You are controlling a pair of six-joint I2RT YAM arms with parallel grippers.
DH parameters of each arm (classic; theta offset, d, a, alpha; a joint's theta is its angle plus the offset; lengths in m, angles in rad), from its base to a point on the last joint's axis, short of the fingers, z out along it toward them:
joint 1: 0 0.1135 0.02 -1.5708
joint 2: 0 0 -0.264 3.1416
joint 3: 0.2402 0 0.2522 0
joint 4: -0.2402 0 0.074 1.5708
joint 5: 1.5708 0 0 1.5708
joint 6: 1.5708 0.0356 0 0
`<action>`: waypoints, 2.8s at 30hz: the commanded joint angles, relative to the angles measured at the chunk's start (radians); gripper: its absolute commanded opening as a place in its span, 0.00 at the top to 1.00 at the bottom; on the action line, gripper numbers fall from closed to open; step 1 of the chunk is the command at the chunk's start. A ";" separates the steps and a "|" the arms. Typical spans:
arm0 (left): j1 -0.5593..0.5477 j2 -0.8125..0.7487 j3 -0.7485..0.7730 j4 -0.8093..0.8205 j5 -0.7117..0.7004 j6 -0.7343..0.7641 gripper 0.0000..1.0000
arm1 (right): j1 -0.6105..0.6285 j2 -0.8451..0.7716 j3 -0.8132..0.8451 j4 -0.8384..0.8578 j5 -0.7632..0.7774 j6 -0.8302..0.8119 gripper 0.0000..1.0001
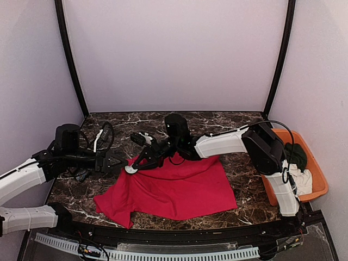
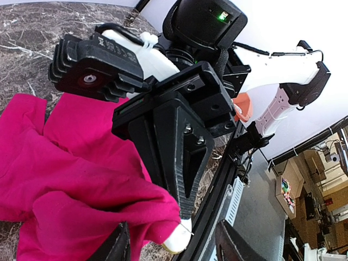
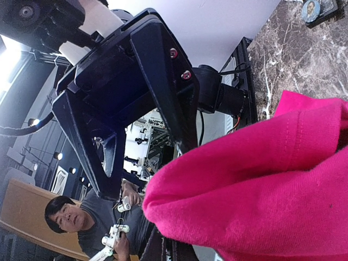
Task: Pin the brooch onto the clothing
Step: Pin the brooch onto the flattened clothing.
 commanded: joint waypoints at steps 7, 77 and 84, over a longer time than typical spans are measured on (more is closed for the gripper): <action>0.004 0.035 -0.024 -0.001 0.053 0.025 0.51 | -0.006 -0.030 0.025 -0.017 -0.014 -0.029 1.00; 0.033 0.087 -0.081 0.206 0.129 -0.107 0.69 | -0.012 -0.025 0.070 -0.153 -0.009 -0.109 1.00; 0.036 0.092 -0.089 0.216 0.127 -0.105 0.72 | -0.009 -0.025 0.070 -0.156 -0.012 -0.112 1.00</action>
